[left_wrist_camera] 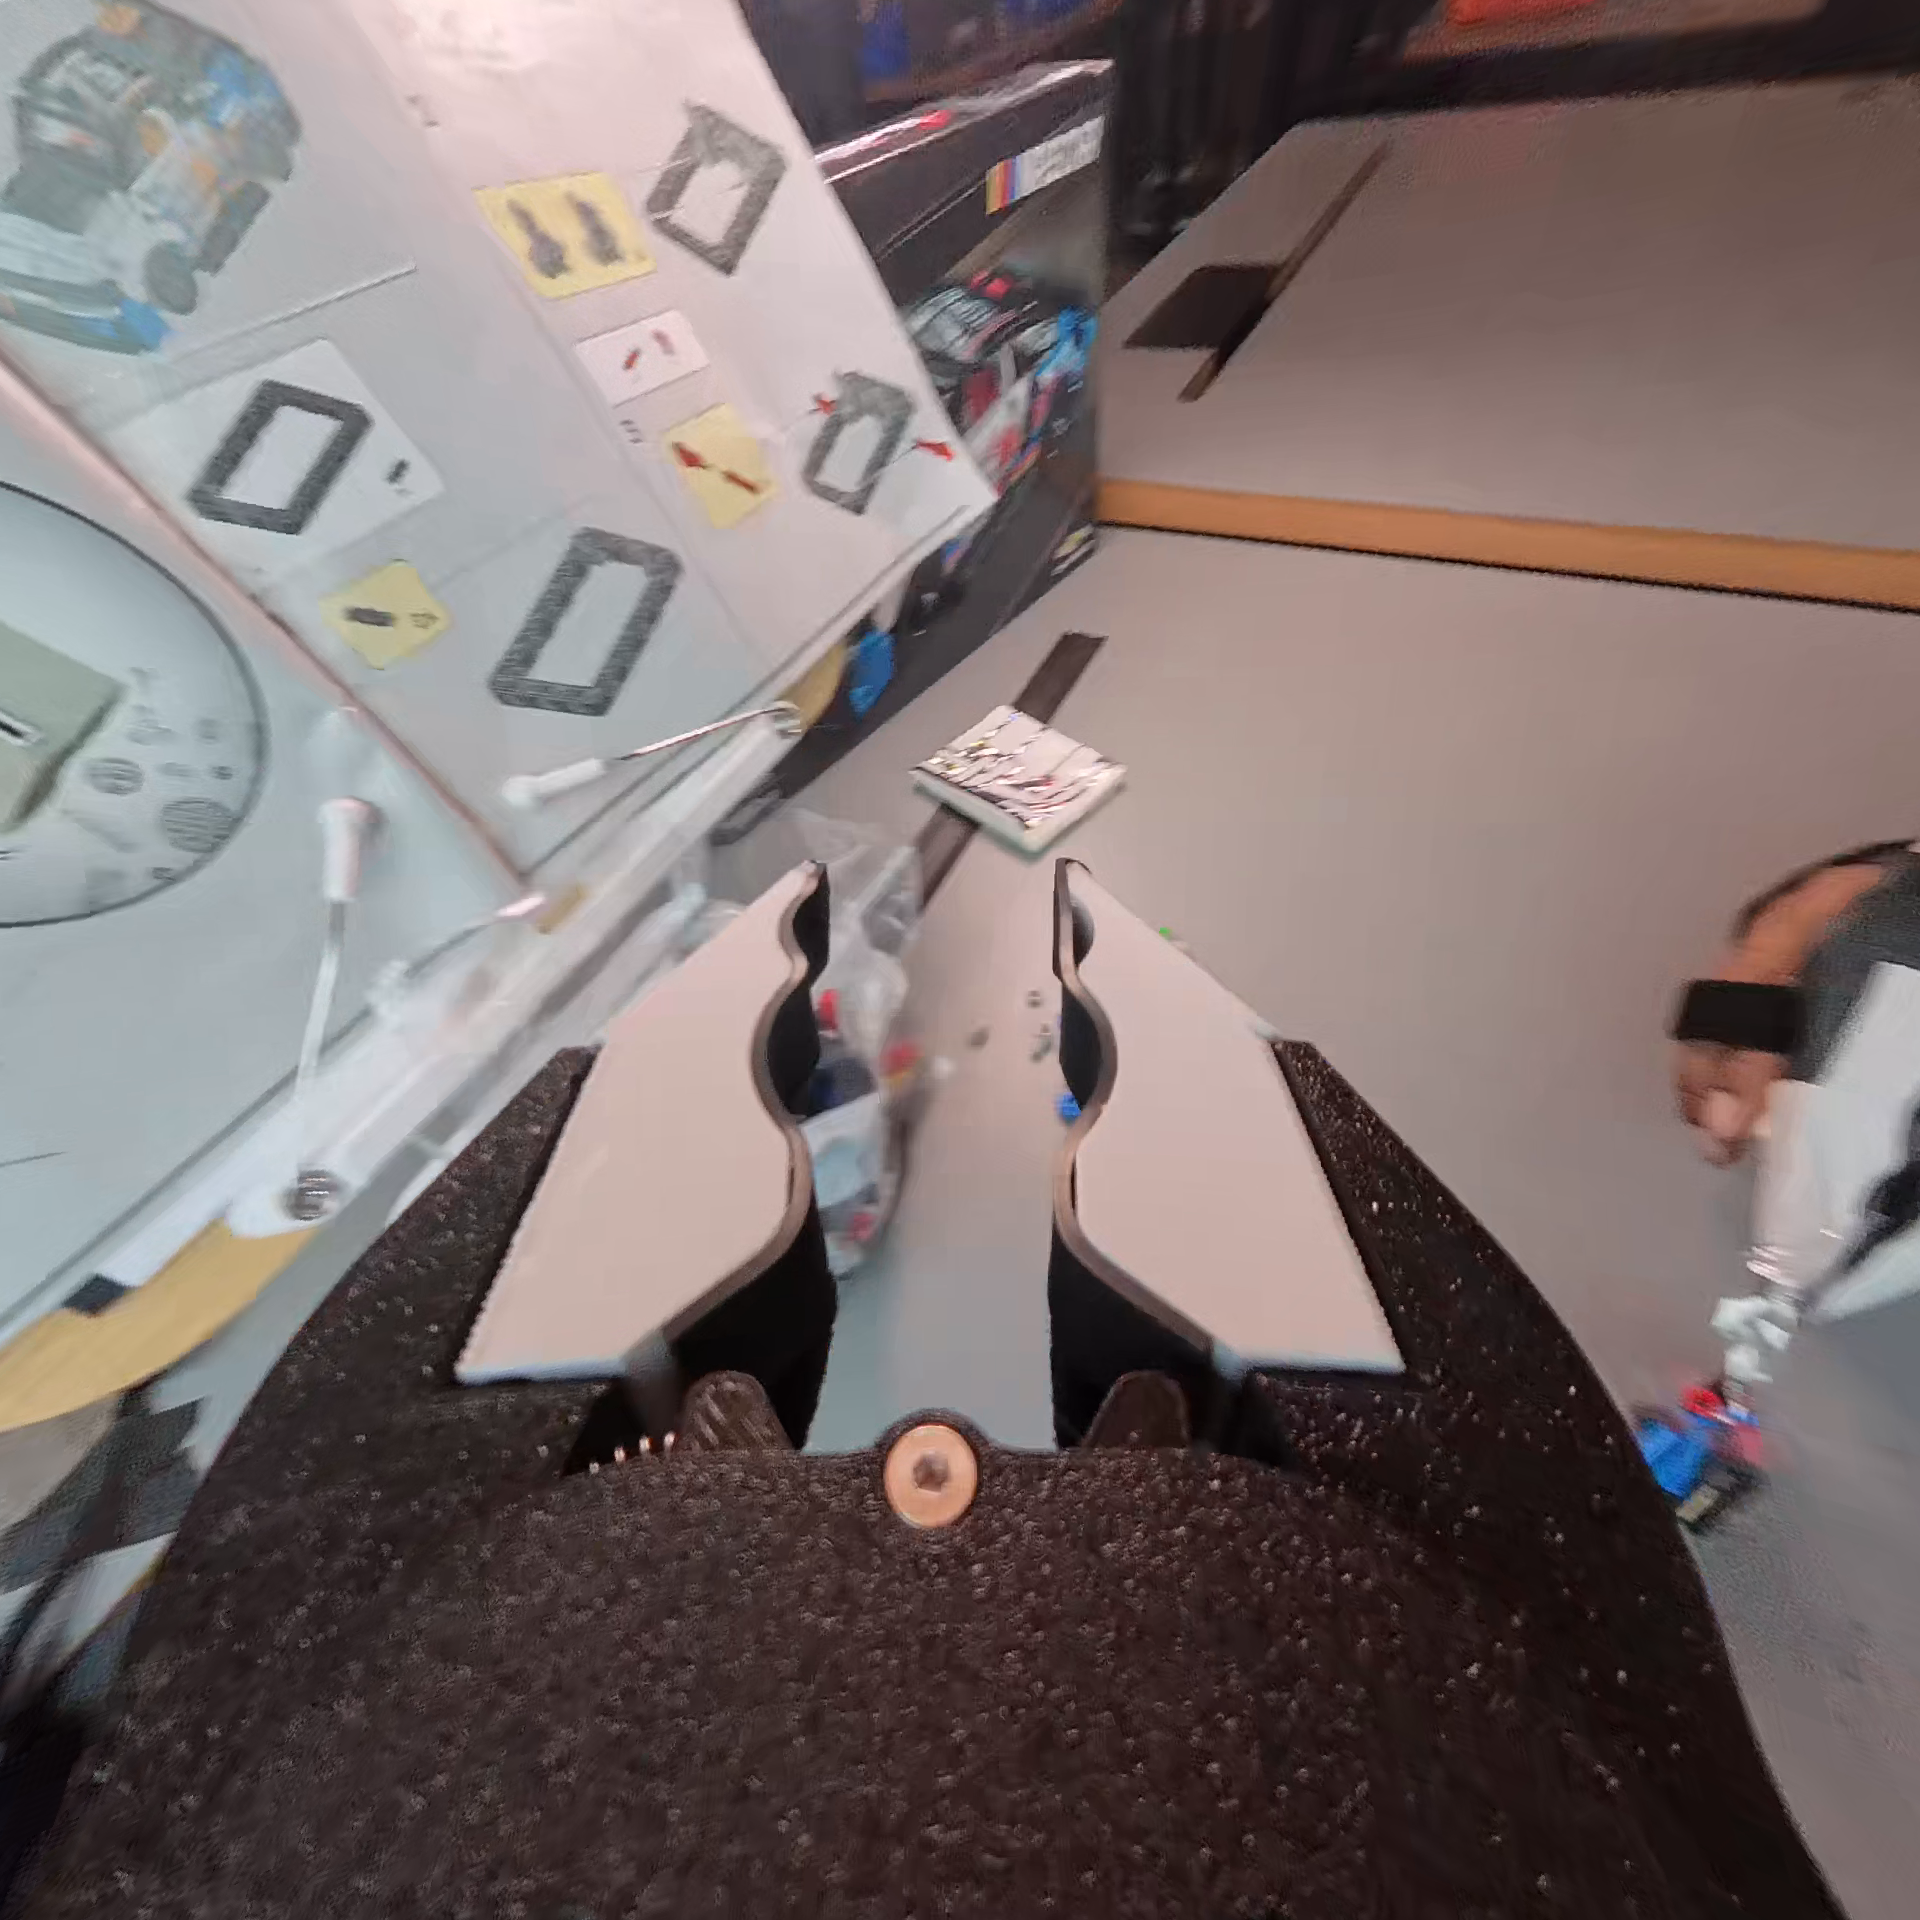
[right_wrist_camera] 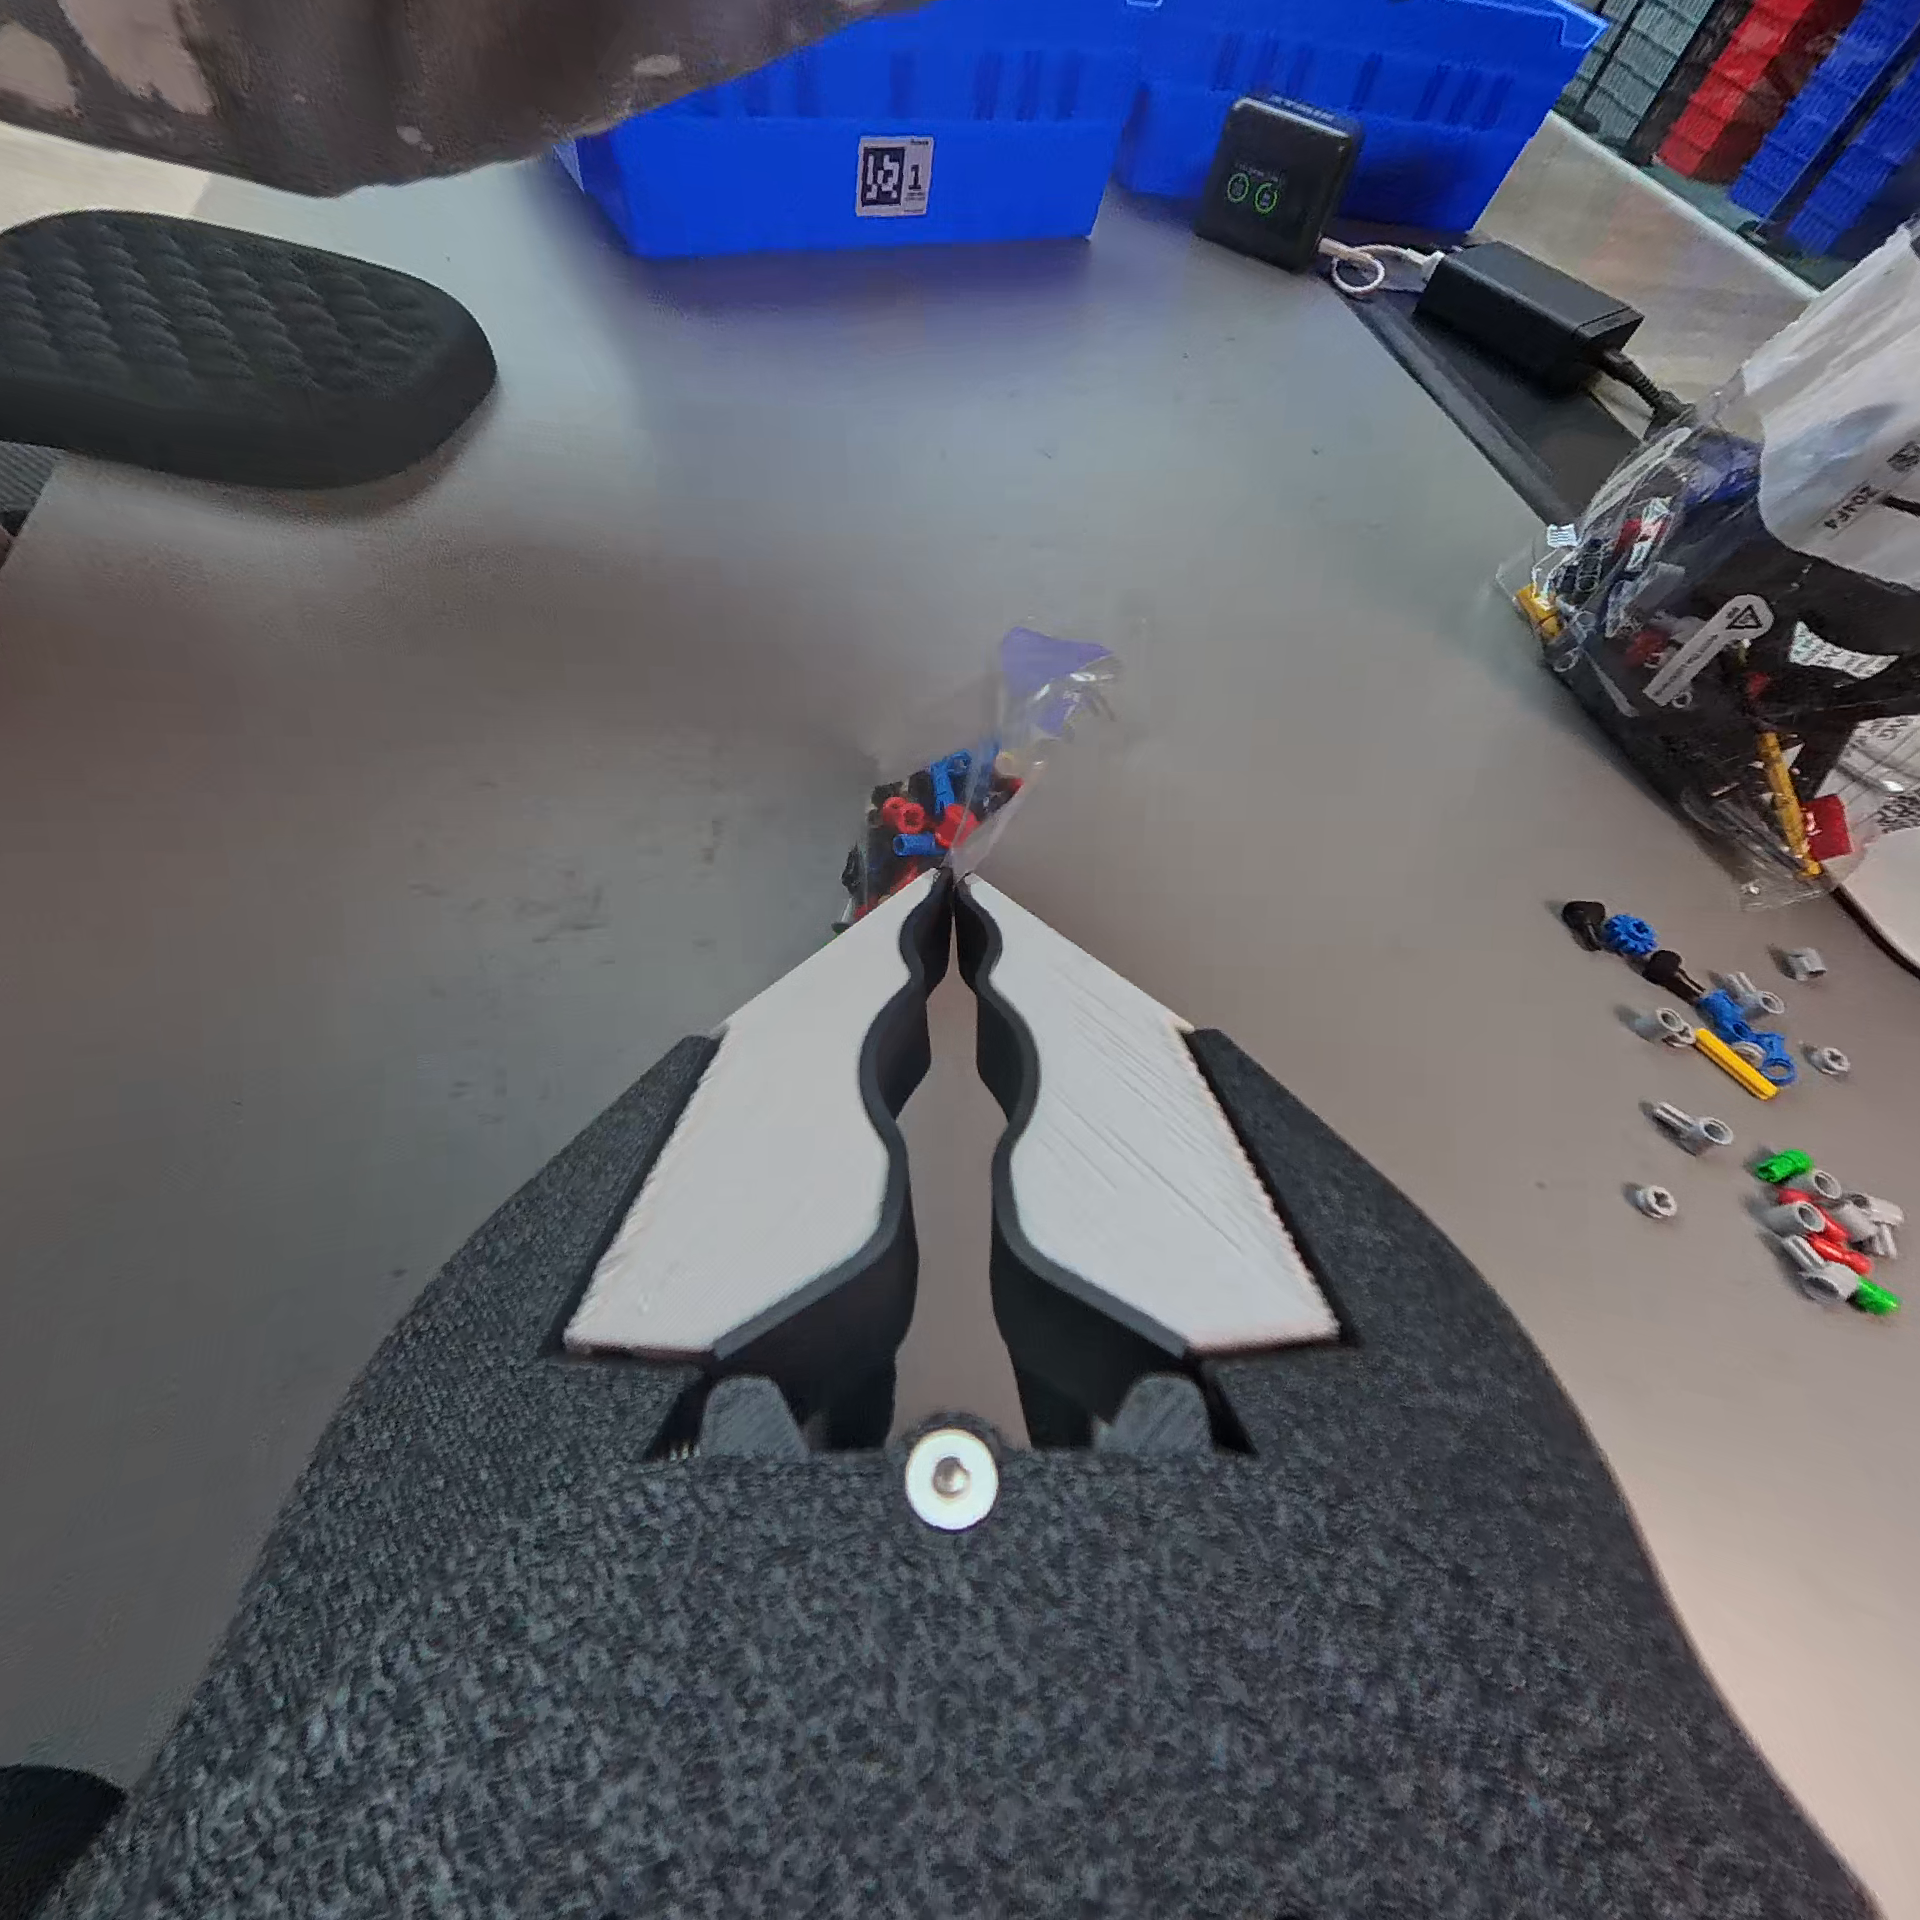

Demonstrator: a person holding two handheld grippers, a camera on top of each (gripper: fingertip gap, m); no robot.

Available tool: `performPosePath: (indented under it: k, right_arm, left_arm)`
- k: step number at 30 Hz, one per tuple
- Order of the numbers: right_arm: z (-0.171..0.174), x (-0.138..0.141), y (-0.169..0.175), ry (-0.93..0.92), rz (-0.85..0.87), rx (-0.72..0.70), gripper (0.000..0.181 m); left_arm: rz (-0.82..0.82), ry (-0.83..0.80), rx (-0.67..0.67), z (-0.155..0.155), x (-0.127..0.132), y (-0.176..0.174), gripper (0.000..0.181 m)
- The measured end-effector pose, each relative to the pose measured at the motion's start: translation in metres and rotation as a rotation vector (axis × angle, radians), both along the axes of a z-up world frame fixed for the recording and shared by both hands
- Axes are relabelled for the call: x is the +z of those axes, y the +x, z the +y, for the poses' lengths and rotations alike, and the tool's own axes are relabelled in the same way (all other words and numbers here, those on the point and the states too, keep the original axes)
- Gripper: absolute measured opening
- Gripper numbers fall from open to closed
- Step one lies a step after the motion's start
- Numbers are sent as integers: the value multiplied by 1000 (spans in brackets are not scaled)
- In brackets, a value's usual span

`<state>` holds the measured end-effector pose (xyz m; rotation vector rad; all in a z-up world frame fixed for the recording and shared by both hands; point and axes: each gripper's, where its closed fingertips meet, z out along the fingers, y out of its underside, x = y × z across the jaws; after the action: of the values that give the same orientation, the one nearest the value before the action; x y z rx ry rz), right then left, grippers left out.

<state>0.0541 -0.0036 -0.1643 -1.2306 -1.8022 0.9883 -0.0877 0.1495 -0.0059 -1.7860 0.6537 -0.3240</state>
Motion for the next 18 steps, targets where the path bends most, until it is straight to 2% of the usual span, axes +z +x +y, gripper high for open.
performPosePath:
  k: [3,6,9,11,13,16,18]
  right_arm:
    - [-1,4,0,45,19,13,0]
    - [-4,8,0,51,44,43,0]
    - [-7,8,-1,39,54,62,0]
    - [-9,7,-2,33,55,65,0]
    - [-11,7,-2,32,61,68,0]
    - [-11,7,-2,43,60,63,0]
    - [-10,7,-2,41,61,58,0]
  left_arm:
    - [-124,-58,-194,-67,-29,29,52]
    - [-207,-212,-374,-132,-83,53,59]
    - [-195,-345,-445,-173,-134,72,58]
    - [-119,-365,-465,-188,-156,82,52]
    - [-53,-354,-456,-192,-169,87,36]
    - [-13,-348,-422,-189,-174,88,7]
    - [1,-334,-386,-187,-175,87,3]
